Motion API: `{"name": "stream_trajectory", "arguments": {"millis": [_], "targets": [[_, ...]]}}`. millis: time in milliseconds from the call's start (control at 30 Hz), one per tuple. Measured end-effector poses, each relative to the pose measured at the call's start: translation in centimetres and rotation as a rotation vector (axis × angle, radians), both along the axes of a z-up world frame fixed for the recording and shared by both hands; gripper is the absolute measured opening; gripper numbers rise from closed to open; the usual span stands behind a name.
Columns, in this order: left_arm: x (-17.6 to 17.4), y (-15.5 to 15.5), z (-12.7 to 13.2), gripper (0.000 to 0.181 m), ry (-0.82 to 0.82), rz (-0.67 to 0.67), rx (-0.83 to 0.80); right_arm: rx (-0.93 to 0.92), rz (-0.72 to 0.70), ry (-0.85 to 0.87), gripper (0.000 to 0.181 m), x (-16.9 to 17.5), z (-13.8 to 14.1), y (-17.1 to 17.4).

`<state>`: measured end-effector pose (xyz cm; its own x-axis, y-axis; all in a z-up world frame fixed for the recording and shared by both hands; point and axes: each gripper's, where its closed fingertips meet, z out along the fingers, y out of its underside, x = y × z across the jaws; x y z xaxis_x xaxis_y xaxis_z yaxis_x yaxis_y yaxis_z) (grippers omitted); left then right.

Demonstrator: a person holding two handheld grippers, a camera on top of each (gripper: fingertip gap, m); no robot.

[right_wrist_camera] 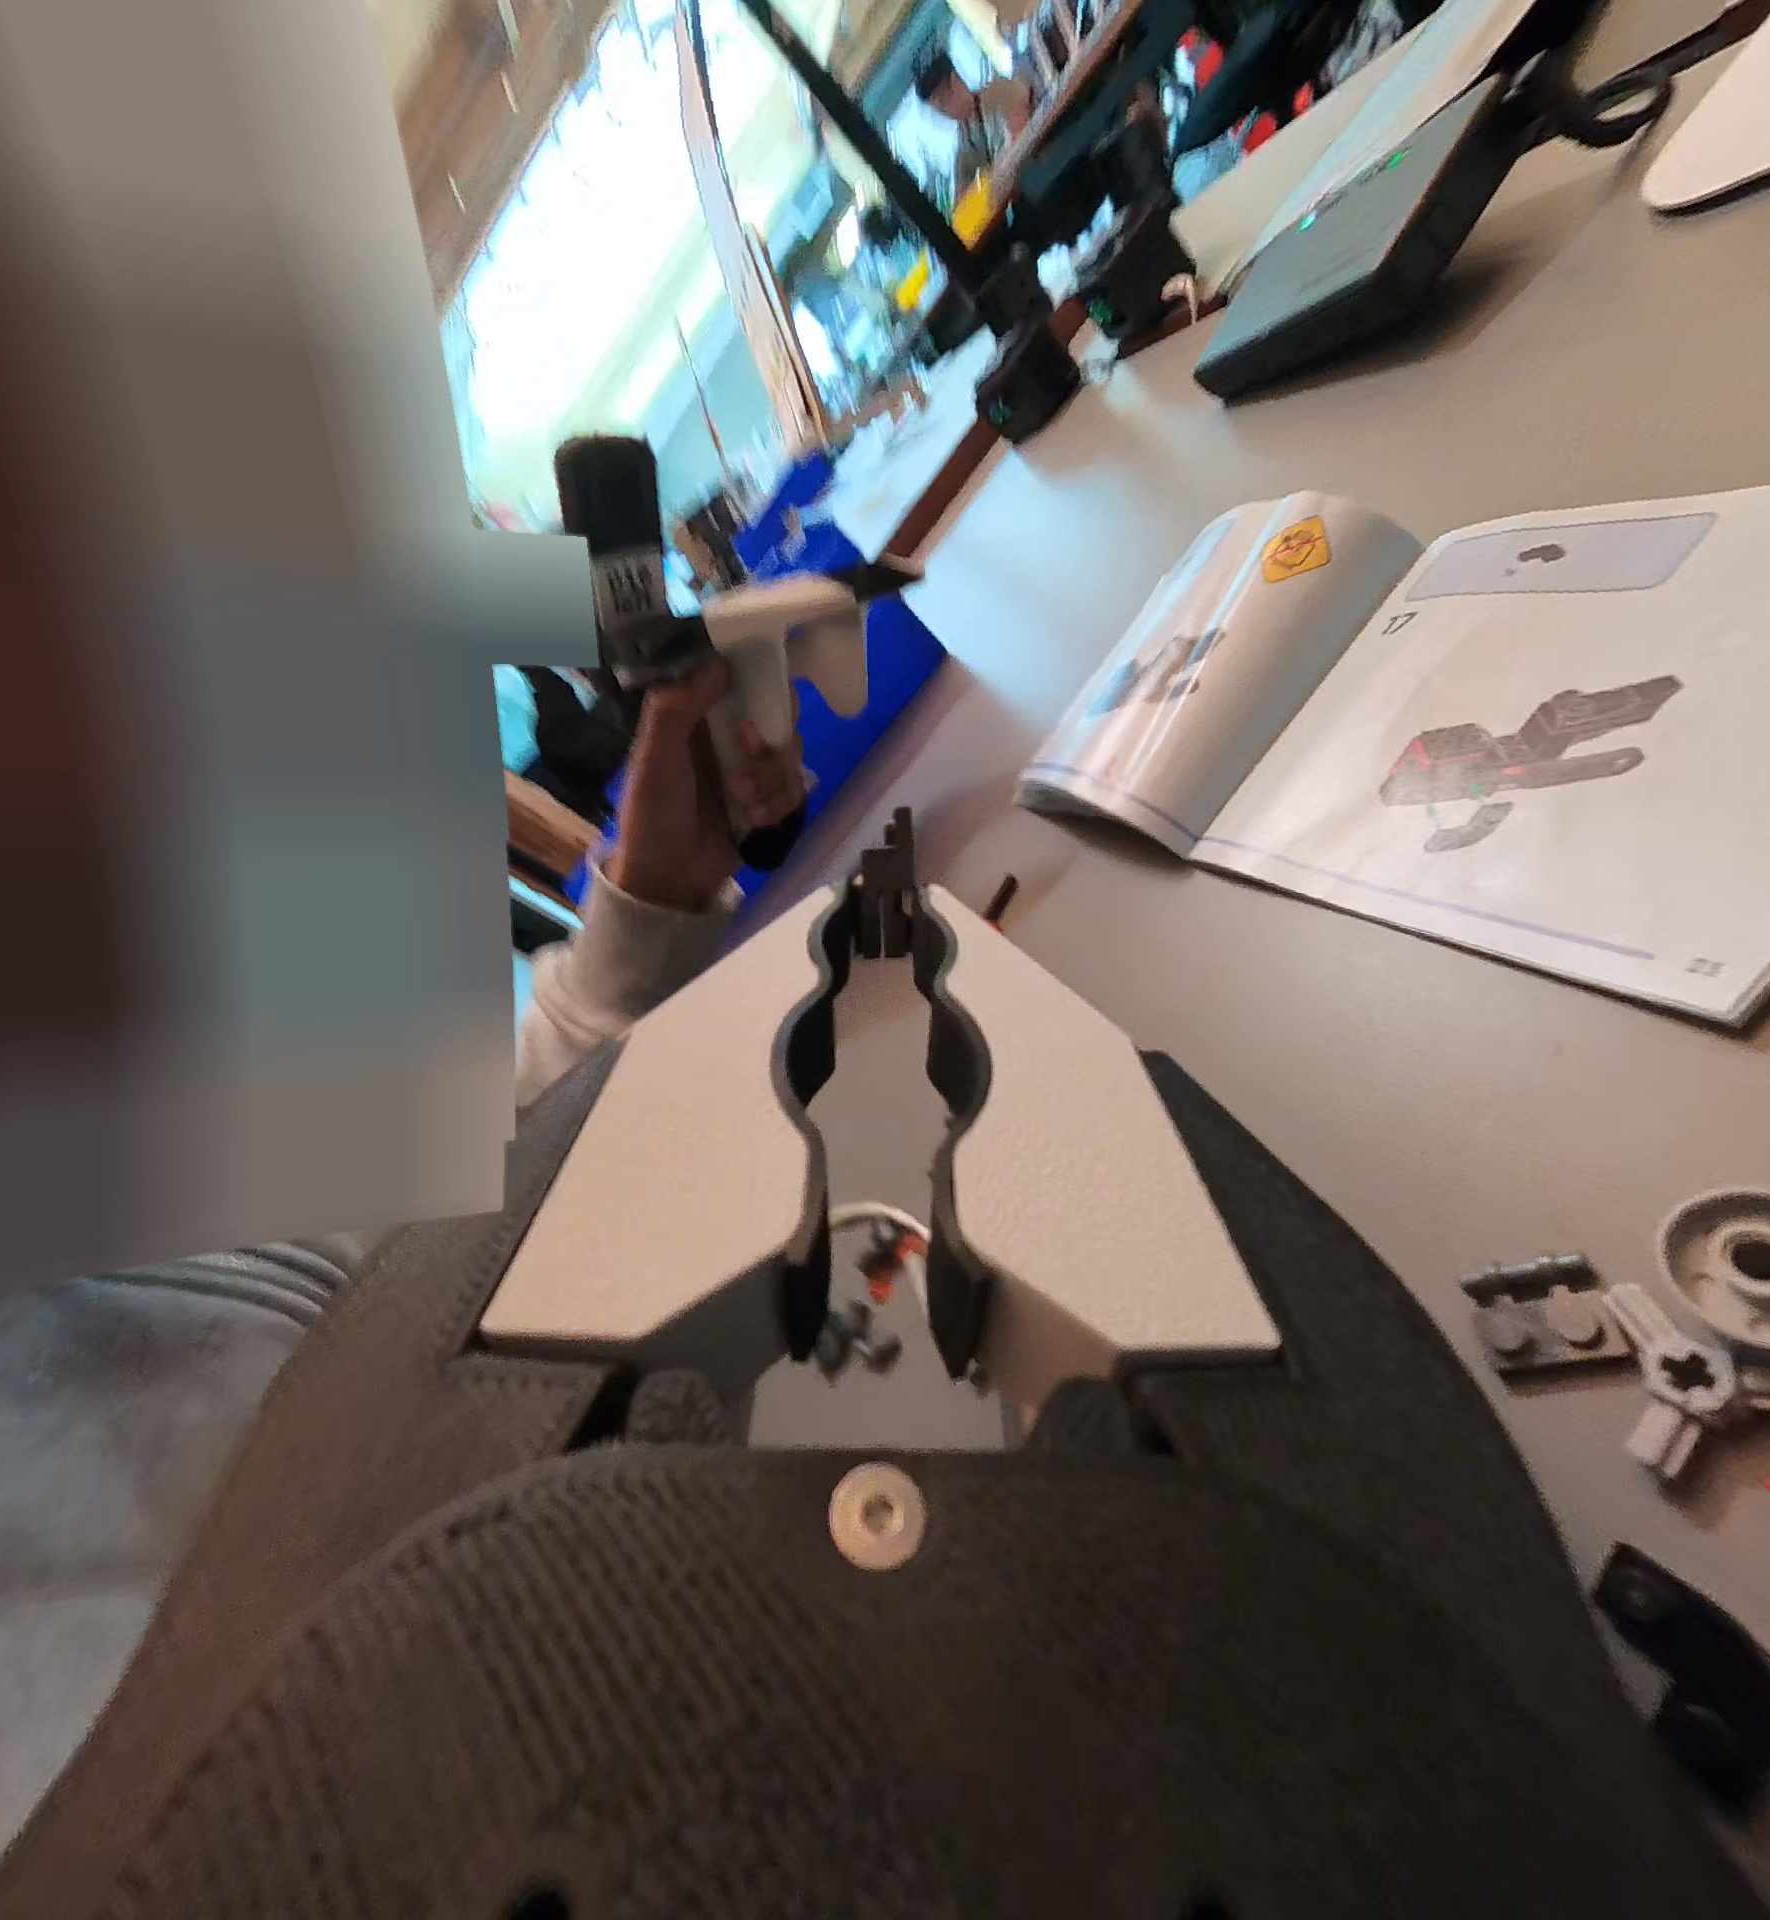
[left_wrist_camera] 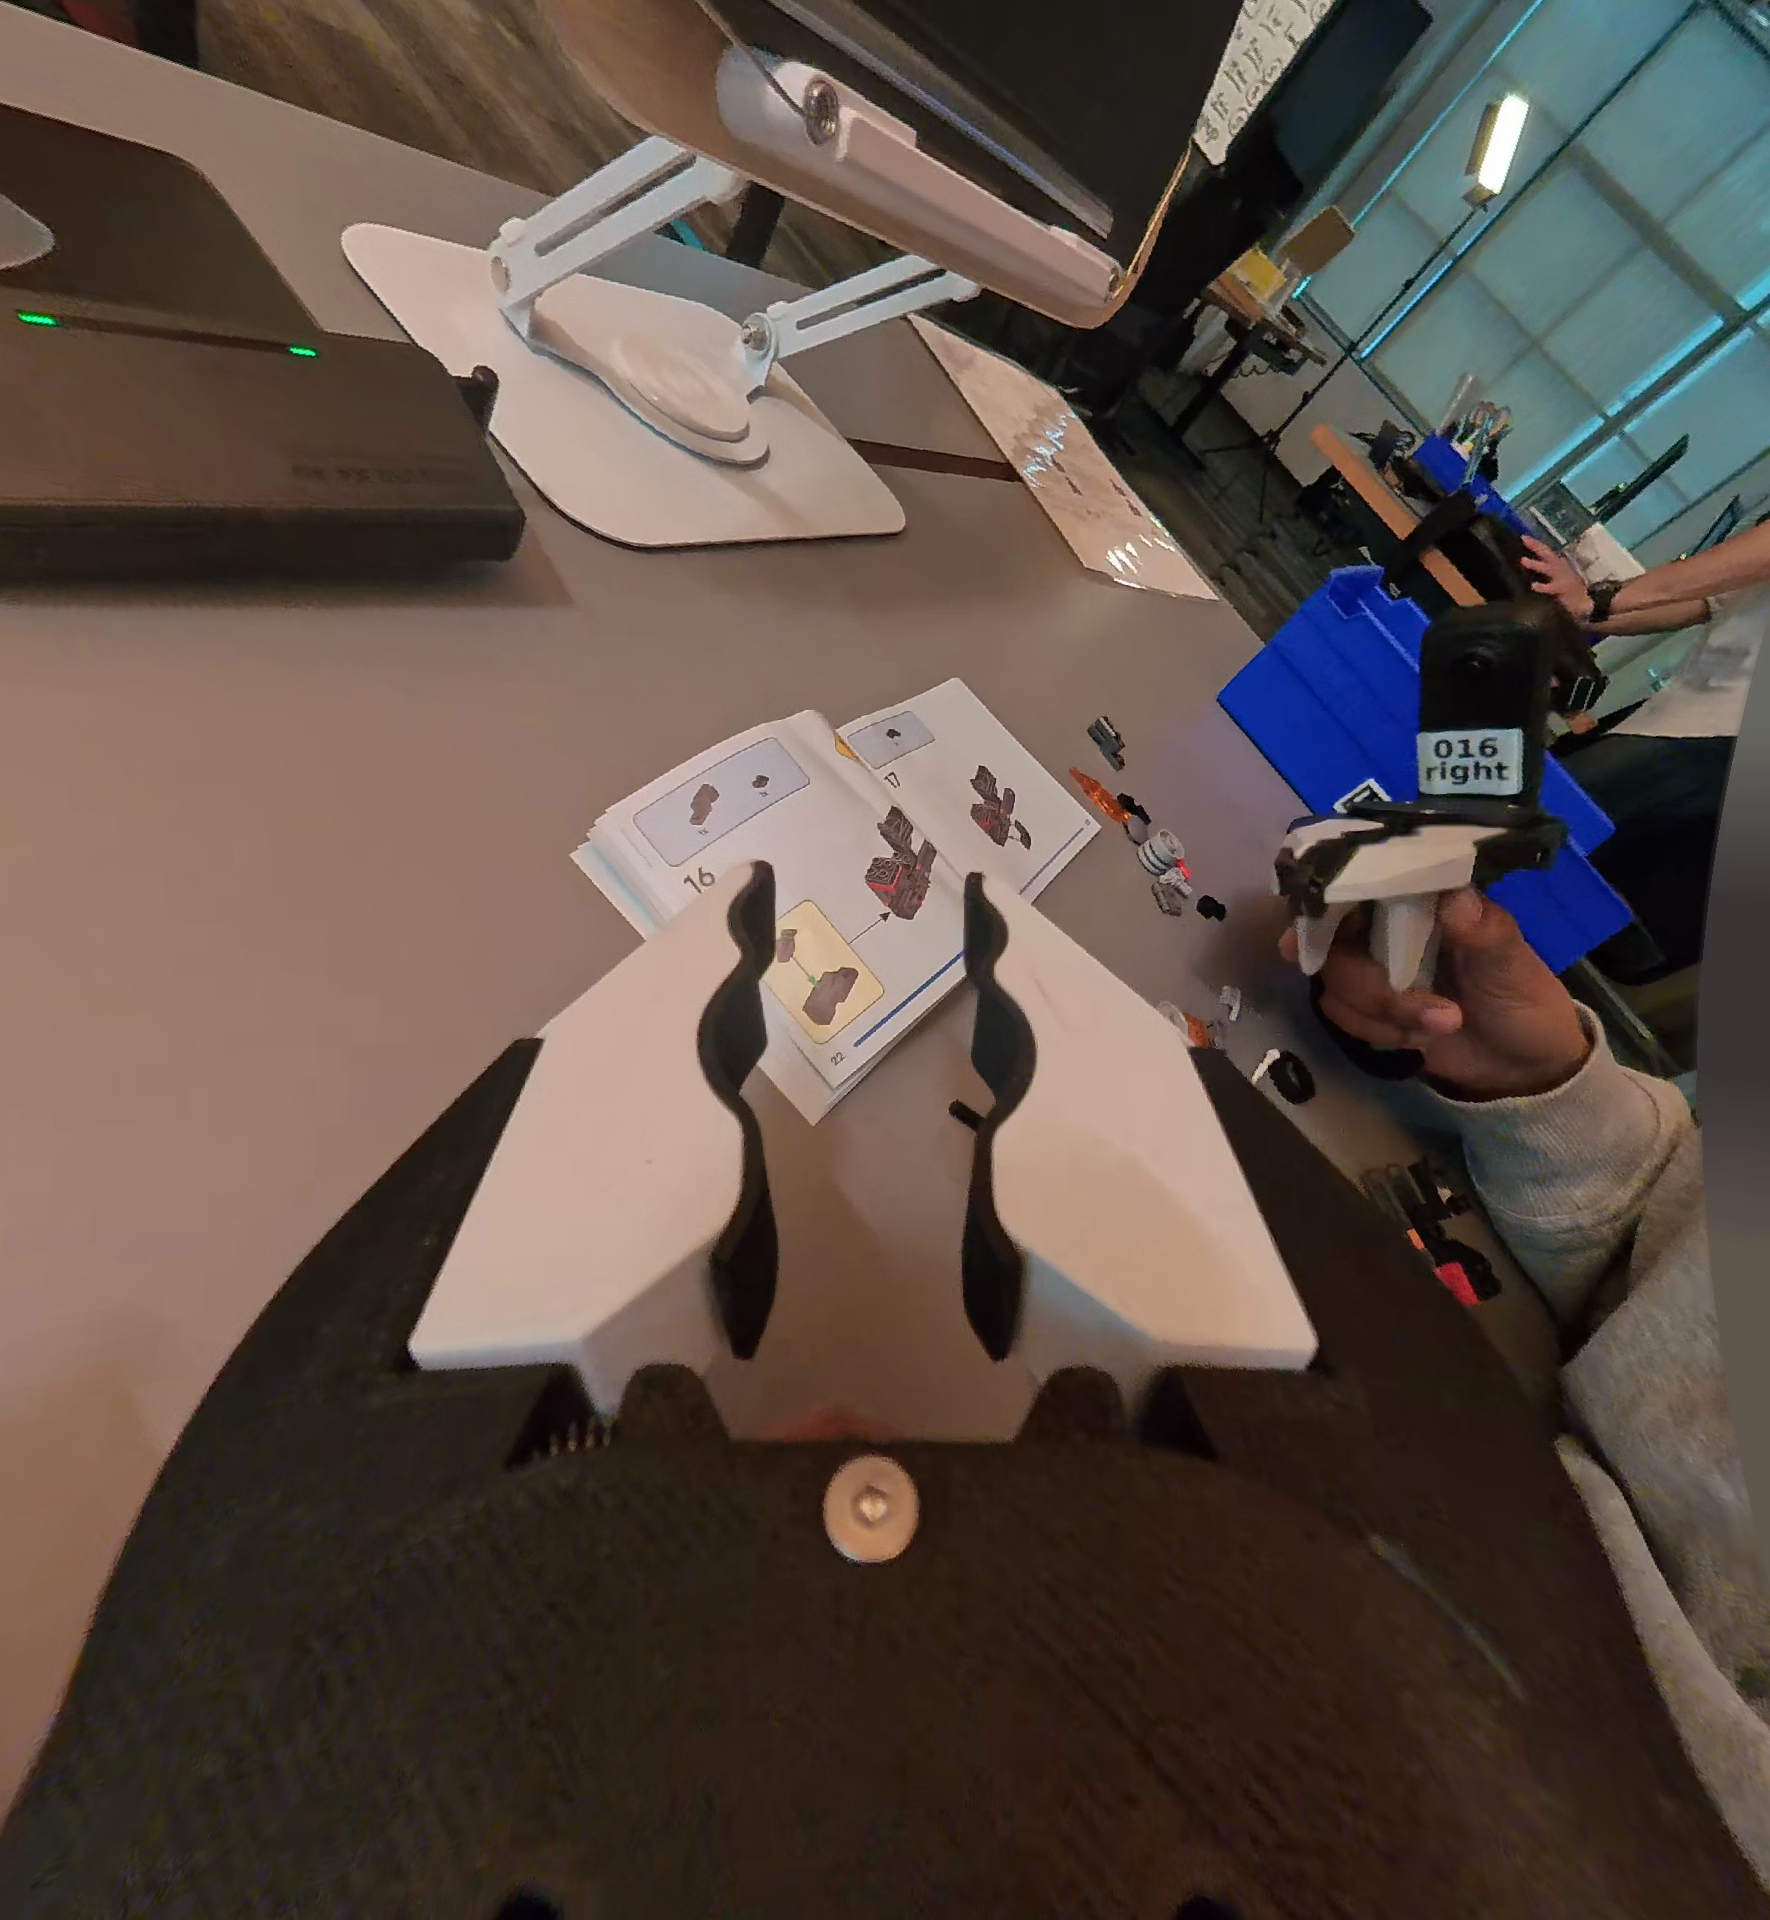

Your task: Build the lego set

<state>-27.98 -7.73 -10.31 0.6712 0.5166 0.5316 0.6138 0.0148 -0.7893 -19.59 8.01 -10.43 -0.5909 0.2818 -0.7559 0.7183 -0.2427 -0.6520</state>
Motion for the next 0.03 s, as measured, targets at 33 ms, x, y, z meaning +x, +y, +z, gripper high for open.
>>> {"name": "stream_trajectory", "arguments": {"millis": [33], "targets": [[0.05, 0.11, -0.07, 0.035, 0.000, -0.005, -0.005, -0.045, -0.015, -0.022, 0.009, -0.22, 0.34, 0.28]]}}
